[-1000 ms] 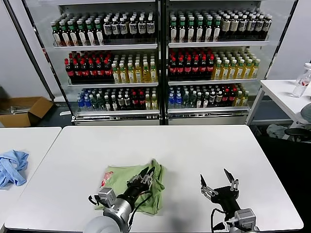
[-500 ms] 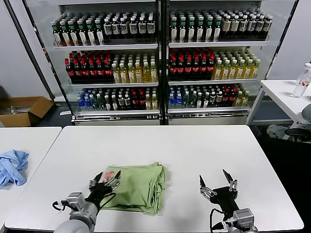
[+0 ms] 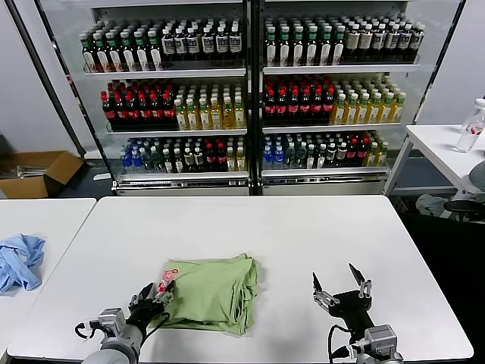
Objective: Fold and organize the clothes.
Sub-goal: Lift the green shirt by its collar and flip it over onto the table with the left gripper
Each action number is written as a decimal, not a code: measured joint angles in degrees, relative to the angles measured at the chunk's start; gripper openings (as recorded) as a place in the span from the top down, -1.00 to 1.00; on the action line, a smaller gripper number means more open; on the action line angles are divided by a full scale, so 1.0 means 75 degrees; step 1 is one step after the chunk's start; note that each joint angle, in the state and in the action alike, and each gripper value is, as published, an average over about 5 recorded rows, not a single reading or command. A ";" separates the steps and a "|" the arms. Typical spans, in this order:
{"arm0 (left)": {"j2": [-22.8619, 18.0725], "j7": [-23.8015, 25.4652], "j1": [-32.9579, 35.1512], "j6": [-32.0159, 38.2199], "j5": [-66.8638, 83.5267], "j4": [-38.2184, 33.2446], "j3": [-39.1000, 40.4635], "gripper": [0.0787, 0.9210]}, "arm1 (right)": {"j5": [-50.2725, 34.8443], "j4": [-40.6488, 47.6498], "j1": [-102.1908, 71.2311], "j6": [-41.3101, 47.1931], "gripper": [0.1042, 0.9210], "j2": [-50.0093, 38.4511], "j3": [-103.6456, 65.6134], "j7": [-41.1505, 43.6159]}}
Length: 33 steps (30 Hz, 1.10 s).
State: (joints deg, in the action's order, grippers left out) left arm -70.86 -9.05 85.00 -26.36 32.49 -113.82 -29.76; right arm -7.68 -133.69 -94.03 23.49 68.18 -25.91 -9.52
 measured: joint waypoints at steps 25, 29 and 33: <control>0.1134 0.0979 -0.0017 -0.0575 0.0851 0.0005 -0.2331 0.94 | 0.0065 -0.0081 0.0106 0.0018 -0.76 -0.0128 -0.0017 0.0023; 0.1707 0.1087 -0.0017 -0.0692 0.1331 0.0026 -0.3358 0.94 | 0.0062 -0.0044 0.0184 0.0018 -0.76 -0.0088 0.0036 0.0021; 0.1993 0.1065 0.0019 -0.0759 0.1784 -0.0257 -0.3912 0.94 | 0.0073 -0.0041 0.0186 0.0013 -0.76 -0.0067 0.0034 0.0021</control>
State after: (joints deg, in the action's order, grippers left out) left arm -55.92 -1.07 85.15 -32.06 45.87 -115.74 -59.10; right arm -7.13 -133.99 -92.63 23.59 67.68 -25.65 -9.36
